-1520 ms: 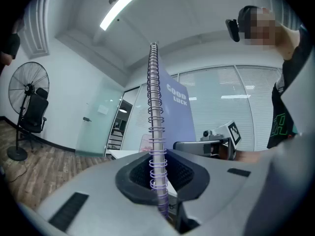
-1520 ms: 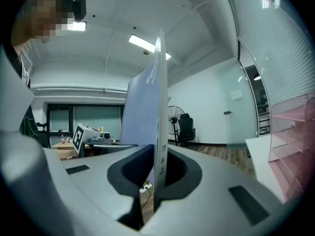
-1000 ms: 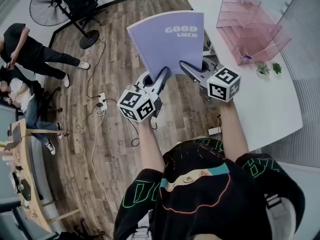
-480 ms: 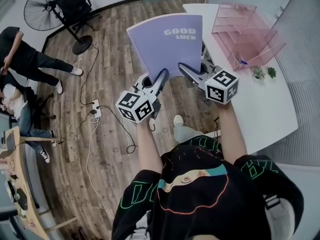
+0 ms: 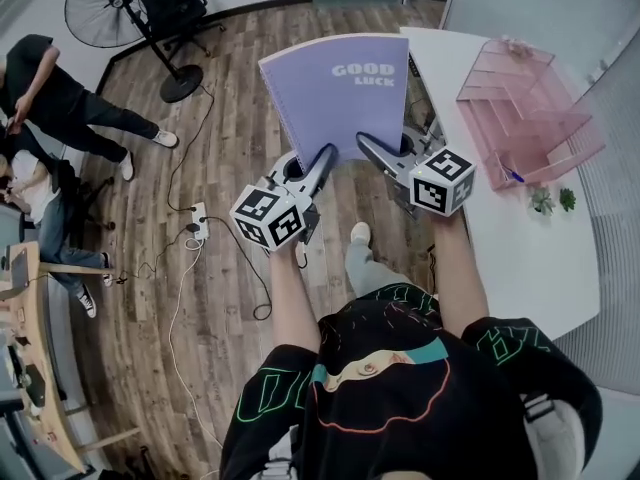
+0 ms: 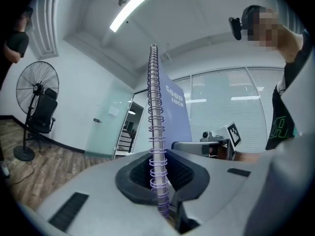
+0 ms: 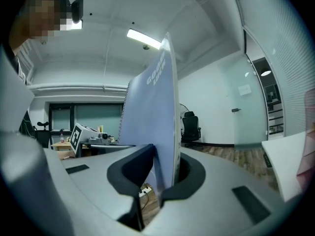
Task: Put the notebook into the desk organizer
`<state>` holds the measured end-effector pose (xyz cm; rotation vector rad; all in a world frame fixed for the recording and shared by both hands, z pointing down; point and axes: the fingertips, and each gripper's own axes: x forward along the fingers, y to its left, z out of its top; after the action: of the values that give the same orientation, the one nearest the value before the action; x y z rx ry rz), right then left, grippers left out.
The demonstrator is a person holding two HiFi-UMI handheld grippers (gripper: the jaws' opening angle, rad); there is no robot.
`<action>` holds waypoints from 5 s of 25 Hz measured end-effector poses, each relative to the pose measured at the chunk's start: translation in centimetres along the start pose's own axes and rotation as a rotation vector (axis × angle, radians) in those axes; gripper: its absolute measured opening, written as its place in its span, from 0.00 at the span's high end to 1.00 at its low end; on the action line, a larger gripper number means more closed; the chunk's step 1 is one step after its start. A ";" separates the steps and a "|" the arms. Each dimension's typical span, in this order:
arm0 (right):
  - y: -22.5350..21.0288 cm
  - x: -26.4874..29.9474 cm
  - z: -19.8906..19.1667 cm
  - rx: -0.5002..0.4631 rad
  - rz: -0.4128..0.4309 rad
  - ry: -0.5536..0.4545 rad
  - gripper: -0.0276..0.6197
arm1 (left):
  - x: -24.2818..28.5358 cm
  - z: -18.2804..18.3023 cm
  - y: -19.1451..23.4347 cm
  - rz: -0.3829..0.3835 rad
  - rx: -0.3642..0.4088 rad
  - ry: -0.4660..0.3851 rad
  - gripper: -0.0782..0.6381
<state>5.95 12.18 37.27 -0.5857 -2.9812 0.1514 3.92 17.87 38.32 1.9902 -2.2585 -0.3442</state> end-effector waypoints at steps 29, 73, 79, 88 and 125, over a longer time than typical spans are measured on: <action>-26.8 22.5 1.3 0.126 0.035 0.057 0.89 | 19.7 2.5 28.2 0.057 -0.127 0.110 0.85; -29.1 -6.2 -5.1 0.398 -1.008 -0.081 0.85 | 33.4 -7.7 6.0 -1.191 -0.265 0.645 0.85; -26.0 -7.2 -8.0 0.487 -1.027 -0.092 0.84 | 30.8 -10.2 4.4 -1.319 -0.326 0.794 0.84; -23.5 -9.4 -10.3 0.565 -1.068 -0.170 0.84 | 29.4 -12.4 1.8 -1.412 -0.348 0.879 0.82; -28.0 -20.2 -6.4 0.709 -1.135 -0.120 0.76 | 38.9 -11.4 -8.1 -1.398 -0.495 0.969 0.77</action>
<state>14.90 -20.82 45.26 1.1505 -2.5621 1.0353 9.19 -22.56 44.88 2.2667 -0.0551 0.0273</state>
